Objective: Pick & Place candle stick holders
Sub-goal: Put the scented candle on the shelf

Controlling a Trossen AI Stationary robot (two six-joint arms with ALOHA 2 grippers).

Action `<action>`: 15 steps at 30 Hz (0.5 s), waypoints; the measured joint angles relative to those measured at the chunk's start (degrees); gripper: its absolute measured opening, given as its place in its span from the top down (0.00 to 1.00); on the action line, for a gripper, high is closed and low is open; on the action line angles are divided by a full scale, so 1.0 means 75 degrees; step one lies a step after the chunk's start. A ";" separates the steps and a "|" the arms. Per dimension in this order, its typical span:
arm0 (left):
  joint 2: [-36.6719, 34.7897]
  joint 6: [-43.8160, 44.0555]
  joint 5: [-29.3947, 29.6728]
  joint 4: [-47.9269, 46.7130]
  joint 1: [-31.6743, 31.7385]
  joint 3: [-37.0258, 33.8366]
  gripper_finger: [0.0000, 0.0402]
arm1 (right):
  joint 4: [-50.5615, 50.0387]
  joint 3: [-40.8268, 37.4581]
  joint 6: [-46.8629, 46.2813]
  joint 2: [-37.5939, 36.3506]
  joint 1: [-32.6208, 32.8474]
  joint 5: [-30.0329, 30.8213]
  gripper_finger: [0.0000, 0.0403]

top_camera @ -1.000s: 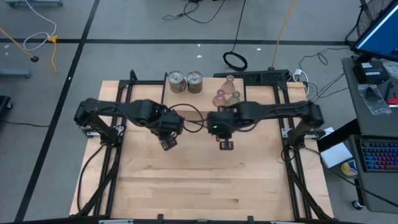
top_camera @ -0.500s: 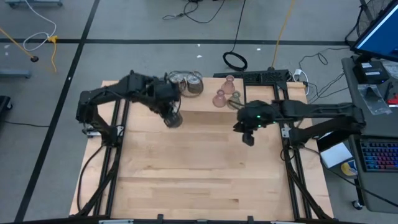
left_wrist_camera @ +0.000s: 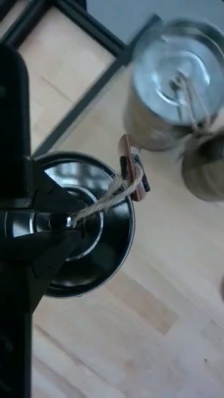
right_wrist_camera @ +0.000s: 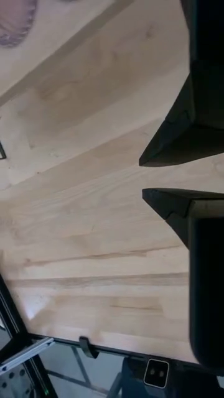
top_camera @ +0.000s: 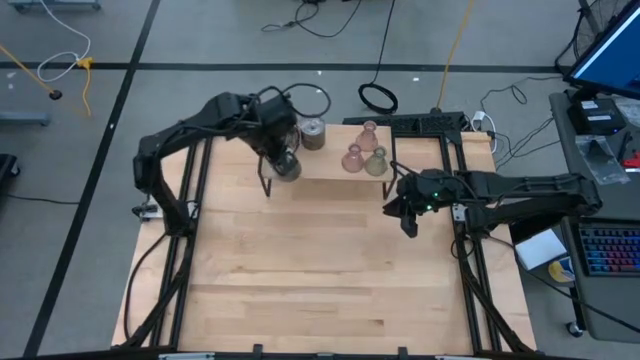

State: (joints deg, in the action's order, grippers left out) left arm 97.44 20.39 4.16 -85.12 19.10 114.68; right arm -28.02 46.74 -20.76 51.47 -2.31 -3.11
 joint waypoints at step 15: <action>0.2061 -0.1175 0.0094 -0.0632 0.0352 0.2310 0.92 | 0.0052 -0.0081 -0.0144 -0.0054 0.0000 0.0003 0.85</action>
State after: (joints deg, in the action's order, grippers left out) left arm 112.89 11.58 4.86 -89.86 21.74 132.00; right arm -27.63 46.13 -21.85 51.07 -2.31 -3.09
